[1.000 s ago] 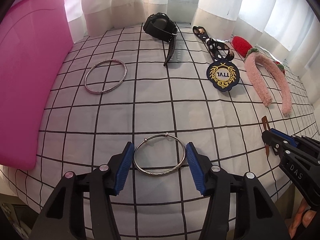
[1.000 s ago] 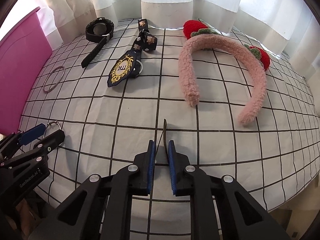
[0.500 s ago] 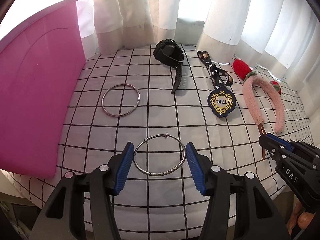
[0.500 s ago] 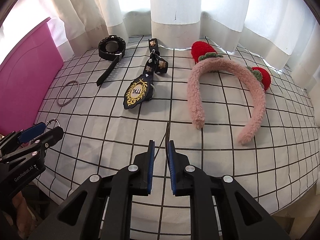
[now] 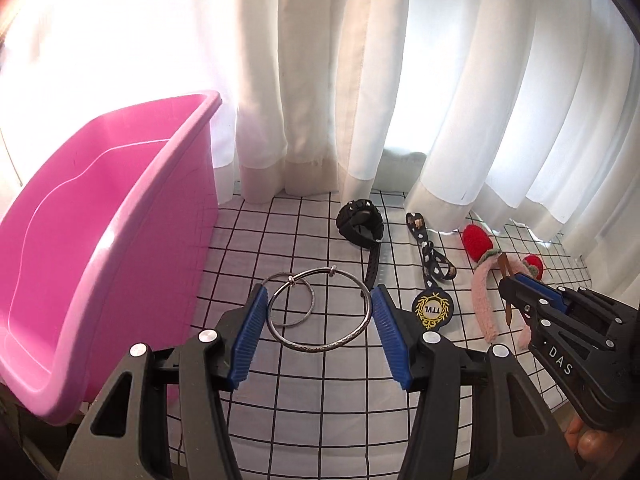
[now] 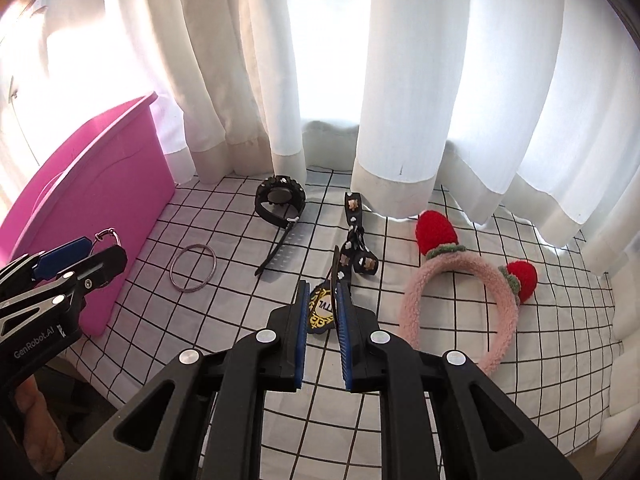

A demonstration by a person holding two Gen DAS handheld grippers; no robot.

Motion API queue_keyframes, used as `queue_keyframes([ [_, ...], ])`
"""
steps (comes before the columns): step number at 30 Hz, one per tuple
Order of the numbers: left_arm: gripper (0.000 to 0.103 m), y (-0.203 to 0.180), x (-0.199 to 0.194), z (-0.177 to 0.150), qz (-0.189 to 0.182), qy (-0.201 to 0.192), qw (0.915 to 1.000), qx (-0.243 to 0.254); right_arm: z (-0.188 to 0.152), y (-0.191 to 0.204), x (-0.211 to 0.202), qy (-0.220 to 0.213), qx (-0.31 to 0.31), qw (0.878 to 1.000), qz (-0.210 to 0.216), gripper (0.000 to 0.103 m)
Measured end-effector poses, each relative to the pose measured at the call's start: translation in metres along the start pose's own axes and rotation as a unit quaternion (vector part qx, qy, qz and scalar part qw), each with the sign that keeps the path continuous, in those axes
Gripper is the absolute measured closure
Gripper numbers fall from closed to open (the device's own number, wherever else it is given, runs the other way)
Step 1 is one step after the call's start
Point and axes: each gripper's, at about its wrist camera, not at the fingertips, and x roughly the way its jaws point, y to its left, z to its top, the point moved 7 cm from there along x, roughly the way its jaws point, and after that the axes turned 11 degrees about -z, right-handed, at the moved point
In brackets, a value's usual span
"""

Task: Organize jewelry
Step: 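Carry both items into the pink tub and open both tools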

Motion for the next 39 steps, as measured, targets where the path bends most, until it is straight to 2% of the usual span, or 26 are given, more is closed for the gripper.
queue_keyframes([
  [8, 0.051, 0.041, -0.063, 0.053, 0.047, -0.07, 0.996, -0.029, 0.083, 0.074, -0.04, -0.084, -0.056, 0.993, 0.063, 0.089],
  [13, 0.051, 0.092, -0.098, 0.065, 0.097, -0.095, 0.9889, -0.061, 0.119, 0.142, -0.058, -0.123, -0.103, 0.98, 0.116, 0.089],
  [16, 0.051, 0.126, -0.113, 0.067, 0.129, -0.104, 0.9827, -0.082, 0.131, 0.186, -0.063, -0.129, -0.129, 0.972, 0.15, 0.089],
  [20, 0.051, 0.17, -0.123, 0.061, 0.162, -0.102, 0.9753, -0.11, 0.14, 0.237, -0.061, -0.121, -0.155, 0.962, 0.187, 0.089],
  [25, 0.051, 0.215, -0.116, 0.05, 0.186, -0.086, 0.9685, -0.142, 0.139, 0.283, -0.044, -0.09, -0.181, 0.957, 0.21, 0.089],
  [31, 0.051, 0.238, -0.101, 0.038, 0.192, -0.059, 0.9644, -0.172, 0.13, 0.32, -0.016, -0.045, -0.206, 0.954, 0.215, 0.09],
  [39, 0.05, 0.252, -0.087, 0.026, 0.196, -0.029, 0.962, -0.188, 0.124, 0.34, 0.011, -0.013, -0.211, 0.956, 0.205, 0.089],
])
